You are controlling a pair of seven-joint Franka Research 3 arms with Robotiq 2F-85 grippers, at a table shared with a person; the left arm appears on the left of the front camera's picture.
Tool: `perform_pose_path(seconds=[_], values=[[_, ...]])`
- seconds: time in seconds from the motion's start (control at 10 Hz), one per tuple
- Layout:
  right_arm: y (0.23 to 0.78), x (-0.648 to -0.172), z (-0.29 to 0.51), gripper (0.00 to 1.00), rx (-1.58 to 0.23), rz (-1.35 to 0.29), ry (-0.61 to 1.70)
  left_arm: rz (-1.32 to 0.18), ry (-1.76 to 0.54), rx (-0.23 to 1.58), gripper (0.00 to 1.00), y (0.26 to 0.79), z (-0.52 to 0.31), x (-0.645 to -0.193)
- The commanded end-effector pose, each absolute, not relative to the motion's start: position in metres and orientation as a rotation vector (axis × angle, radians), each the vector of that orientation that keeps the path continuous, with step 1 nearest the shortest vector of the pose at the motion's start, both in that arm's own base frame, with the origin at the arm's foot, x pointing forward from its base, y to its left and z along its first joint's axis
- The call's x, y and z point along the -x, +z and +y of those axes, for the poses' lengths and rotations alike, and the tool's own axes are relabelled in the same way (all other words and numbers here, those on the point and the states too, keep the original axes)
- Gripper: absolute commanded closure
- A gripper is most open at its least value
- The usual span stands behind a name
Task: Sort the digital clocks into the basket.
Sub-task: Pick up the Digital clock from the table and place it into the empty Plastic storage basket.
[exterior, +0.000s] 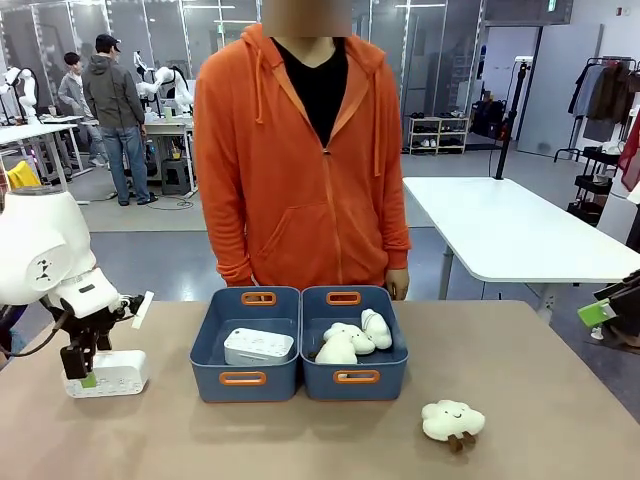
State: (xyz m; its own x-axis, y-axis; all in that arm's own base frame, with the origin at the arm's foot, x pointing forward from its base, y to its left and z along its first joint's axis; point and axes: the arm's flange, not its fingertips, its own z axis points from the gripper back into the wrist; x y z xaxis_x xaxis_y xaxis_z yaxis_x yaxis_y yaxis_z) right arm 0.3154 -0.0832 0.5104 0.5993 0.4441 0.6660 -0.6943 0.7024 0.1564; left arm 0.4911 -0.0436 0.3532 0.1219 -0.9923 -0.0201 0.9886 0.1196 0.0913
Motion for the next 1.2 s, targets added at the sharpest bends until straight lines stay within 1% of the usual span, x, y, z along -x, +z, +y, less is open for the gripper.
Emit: perform_pose_path(seconds=[0.0, 0.1, 0.2, 0.3, 0.4, 0.5, 0.6, 0.7, 0.8, 0.9, 1.0, 1.1], values=[[0.508, -0.317, -0.085, 0.04, -0.422, -0.650, 0.699, -0.076, -1.416, -0.039, 0.00, 0.341, -0.035, -0.507], [0.508, -0.317, -0.085, 0.04, -0.422, -0.650, 0.699, -0.109, -1.378, -0.015, 0.00, 0.331, -0.028, -0.511], [0.508, -0.317, -0.085, 0.04, -0.422, -0.650, 0.699, -0.124, -1.365, -0.002, 0.51, 0.326, -0.025, -0.511], [0.508, -0.317, -0.085, 0.04, -0.422, -0.650, 0.699, -0.144, -1.365, 0.029, 0.59, 0.324, -0.023, -0.512], [0.508, -0.317, -0.085, 0.04, -0.422, -0.650, 0.699, -0.156, -1.356, 0.058, 1.00, 0.326, -0.020, -0.512], [0.508, -0.317, -0.085, 0.04, -0.422, -0.650, 0.699, -0.127, -1.362, 0.057, 0.65, 0.325, -0.017, -0.510], [0.508, -0.317, -0.085, 0.04, -0.422, -0.650, 0.699, -0.123, -1.350, 0.108, 1.00, 0.329, -0.016, -0.508], [0.508, -0.317, -0.085, 0.04, -0.422, -0.650, 0.699, -0.122, -1.351, 0.113, 1.00, 0.343, -0.015, -0.504], [0.508, -0.317, -0.085, 0.04, -0.422, -0.650, 0.699, -0.155, -1.333, 0.117, 1.00, 0.369, -0.016, -0.499], [0.508, -0.317, -0.085, 0.04, -0.422, -0.650, 0.699, -0.235, -1.295, 0.119, 1.00, 0.403, -0.022, -0.493], [0.508, -0.317, -0.085, 0.04, -0.422, -0.650, 0.699, -0.317, -1.237, 0.173, 1.00, 0.438, -0.038, -0.490], [0.508, -0.317, -0.085, 0.04, -0.422, -0.650, 0.699, -0.383, -1.195, 0.180, 1.00, 0.467, -0.066, -0.486]])
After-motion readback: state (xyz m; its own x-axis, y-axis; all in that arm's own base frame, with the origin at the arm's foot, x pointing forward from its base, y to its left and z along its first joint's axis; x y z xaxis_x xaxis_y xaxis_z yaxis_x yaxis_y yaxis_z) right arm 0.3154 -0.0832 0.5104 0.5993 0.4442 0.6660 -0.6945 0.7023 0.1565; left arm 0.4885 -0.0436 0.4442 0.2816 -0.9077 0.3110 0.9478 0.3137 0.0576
